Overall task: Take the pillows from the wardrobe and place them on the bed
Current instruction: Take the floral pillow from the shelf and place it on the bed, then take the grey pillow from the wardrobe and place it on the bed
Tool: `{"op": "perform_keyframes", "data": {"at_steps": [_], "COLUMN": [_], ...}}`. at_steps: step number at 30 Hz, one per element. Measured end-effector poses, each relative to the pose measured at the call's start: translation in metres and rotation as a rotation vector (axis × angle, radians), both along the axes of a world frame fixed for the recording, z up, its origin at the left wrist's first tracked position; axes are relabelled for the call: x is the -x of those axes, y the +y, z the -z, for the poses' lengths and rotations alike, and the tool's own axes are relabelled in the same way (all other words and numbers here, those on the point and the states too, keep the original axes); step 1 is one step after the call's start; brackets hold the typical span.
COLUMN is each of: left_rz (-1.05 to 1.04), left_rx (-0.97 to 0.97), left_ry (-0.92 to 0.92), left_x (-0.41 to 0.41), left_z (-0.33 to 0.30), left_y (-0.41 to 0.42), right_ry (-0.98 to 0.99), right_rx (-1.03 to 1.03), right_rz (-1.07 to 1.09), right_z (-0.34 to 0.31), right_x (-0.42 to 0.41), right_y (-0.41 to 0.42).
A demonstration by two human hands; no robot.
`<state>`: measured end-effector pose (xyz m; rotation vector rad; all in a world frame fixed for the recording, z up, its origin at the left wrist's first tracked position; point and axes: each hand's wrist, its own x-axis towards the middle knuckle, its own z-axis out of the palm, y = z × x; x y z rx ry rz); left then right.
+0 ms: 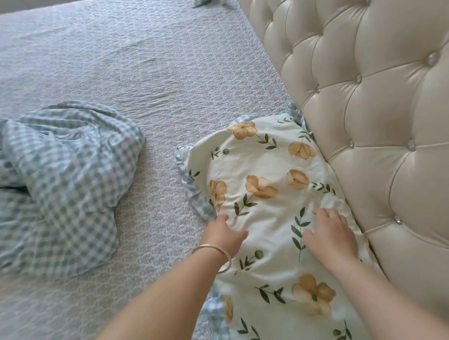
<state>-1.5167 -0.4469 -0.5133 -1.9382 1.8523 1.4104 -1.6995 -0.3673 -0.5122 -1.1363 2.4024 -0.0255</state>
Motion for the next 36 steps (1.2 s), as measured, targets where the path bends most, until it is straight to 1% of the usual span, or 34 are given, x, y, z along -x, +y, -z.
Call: {"op": "perform_keyframes", "data": {"at_steps": [2,4,7,12,14,18,20,23,27,31,36], "left_rz": [0.002,-0.019,-0.045,-0.196,-0.252,-0.367,-0.408,-0.439,-0.567,-0.706,-0.93], "left_rx": [0.07,0.182,0.32,0.417,0.446,0.462,0.442,0.41,0.408,0.488,0.562], "left_ry": [0.022,0.049,0.04,-0.001,-0.016,-0.041,-0.048,-0.111,-0.138,-0.193,-0.295], "left_x": [-0.013,-0.034,-0.083,-0.194,-0.231,-0.336,-0.387,-0.466,-0.58,-0.692,-0.81], "left_z": [-0.025,-0.054,-0.104,-0.183,-0.206,-0.249,-0.263,-0.28,-0.31,-0.343,-0.375], "left_y": [0.006,0.01,0.016,0.029,0.035,0.065,0.083,0.113,0.155,0.202,0.268], "right_ry": [-0.04,-0.087,-0.129,-0.203,-0.216,-0.309,-0.33,-0.36,-0.397,-0.433,-0.519], "right_rx": [0.05,0.094,0.147,0.253,0.295,0.311,0.293,0.292,0.29,0.311,0.403], "right_rz": [-0.08,-0.132,-0.219,-0.37,-0.408,-0.559,-0.651,-0.756,-0.87,-1.01,-1.276], "right_z": [-0.022,-0.048,-0.091,-0.161,-0.181,-0.221,-0.237,-0.258,-0.29,-0.32,-0.35], "right_x": [-0.029,-0.06,-0.109,-0.21,-0.244,-0.349,-0.403,-0.483,-0.602,-0.734,-0.882], "right_y": [-0.006,-0.013,-0.025,-0.029,-0.03,-0.021,-0.013,-0.002,0.011,0.03,0.076]}}
